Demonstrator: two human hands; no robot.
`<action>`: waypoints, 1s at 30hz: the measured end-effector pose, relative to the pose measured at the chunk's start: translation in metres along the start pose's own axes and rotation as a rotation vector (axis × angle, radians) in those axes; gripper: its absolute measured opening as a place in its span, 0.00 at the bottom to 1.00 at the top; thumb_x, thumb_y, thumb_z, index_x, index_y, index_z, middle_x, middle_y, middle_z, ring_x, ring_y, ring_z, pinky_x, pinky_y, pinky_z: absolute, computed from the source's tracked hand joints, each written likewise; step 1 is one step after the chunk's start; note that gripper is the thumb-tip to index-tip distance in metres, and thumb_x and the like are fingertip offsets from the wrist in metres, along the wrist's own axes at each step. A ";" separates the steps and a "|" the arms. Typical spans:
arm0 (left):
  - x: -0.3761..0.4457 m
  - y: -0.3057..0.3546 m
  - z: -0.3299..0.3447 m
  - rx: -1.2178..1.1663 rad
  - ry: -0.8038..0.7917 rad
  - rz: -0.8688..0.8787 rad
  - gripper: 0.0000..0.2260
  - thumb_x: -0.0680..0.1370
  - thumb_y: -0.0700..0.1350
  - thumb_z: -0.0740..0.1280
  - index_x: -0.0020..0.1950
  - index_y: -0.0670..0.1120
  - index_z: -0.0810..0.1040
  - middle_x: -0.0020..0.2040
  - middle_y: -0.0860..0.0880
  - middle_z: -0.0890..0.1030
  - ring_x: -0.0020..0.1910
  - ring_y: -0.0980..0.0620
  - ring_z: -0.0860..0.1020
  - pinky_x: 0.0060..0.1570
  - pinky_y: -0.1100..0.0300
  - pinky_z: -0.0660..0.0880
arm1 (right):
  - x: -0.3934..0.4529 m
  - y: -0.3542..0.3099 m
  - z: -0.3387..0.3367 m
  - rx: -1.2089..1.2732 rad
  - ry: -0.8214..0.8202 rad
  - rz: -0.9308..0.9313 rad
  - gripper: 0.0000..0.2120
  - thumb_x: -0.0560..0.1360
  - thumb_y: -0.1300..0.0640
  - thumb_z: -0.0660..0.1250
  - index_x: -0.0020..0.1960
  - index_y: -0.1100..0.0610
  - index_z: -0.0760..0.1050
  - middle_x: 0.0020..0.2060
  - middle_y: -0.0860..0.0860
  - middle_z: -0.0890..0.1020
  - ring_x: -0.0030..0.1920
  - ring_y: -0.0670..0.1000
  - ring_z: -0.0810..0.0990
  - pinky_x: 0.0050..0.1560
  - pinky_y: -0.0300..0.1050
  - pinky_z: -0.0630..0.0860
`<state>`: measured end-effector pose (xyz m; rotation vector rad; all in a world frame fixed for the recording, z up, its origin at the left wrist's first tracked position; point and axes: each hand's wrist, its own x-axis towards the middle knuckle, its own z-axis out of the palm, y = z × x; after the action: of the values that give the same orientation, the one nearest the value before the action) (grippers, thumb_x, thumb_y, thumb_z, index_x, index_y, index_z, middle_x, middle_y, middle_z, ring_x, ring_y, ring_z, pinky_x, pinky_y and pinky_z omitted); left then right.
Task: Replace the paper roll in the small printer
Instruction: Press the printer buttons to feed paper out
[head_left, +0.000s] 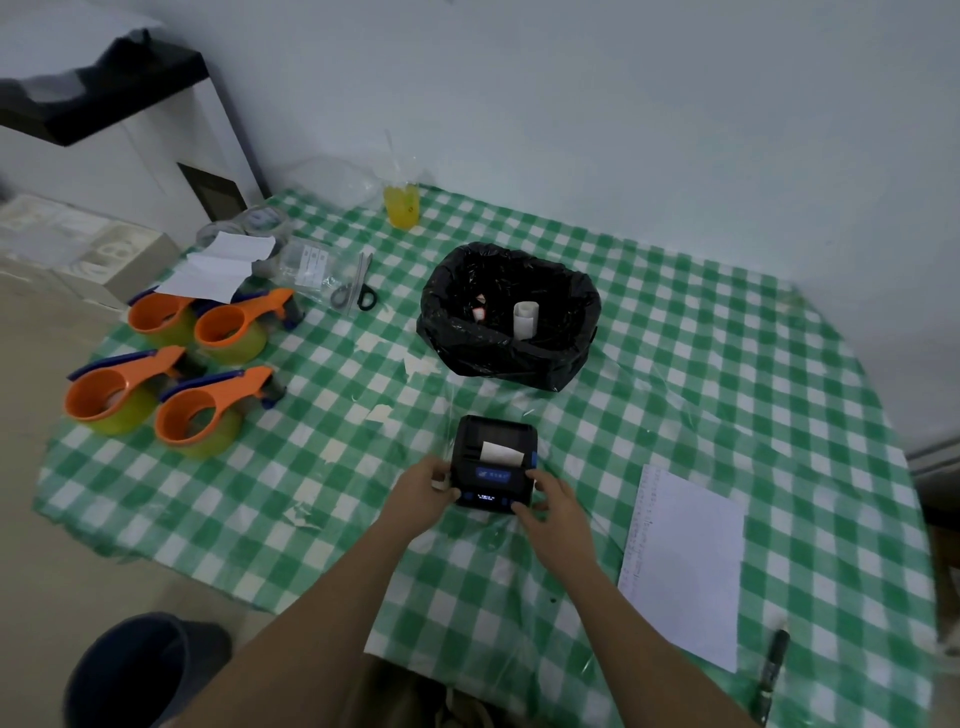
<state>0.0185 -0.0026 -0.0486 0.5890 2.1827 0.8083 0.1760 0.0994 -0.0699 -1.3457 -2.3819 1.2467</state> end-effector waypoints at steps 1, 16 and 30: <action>-0.002 -0.002 -0.001 -0.009 0.016 0.002 0.14 0.75 0.40 0.68 0.59 0.39 0.74 0.60 0.40 0.78 0.58 0.42 0.77 0.57 0.55 0.72 | 0.001 -0.001 0.000 0.006 0.002 0.013 0.21 0.73 0.56 0.68 0.65 0.49 0.68 0.59 0.52 0.75 0.48 0.51 0.79 0.49 0.47 0.78; -0.015 -0.017 -0.011 -0.030 0.097 -0.018 0.12 0.78 0.42 0.63 0.59 0.39 0.75 0.60 0.41 0.78 0.59 0.44 0.76 0.59 0.54 0.72 | -0.010 -0.003 0.005 0.093 0.013 0.033 0.24 0.75 0.59 0.65 0.69 0.50 0.64 0.64 0.54 0.71 0.53 0.52 0.79 0.51 0.49 0.78; -0.018 -0.009 -0.007 0.027 0.108 -0.009 0.10 0.78 0.42 0.61 0.57 0.41 0.77 0.56 0.41 0.80 0.53 0.46 0.77 0.51 0.55 0.73 | -0.015 -0.003 -0.007 0.085 0.054 0.028 0.17 0.76 0.59 0.63 0.64 0.54 0.70 0.60 0.54 0.74 0.48 0.48 0.75 0.46 0.42 0.72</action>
<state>0.0233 -0.0218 -0.0427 0.5607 2.2963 0.8242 0.1862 0.0912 -0.0589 -1.3740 -2.2556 1.2866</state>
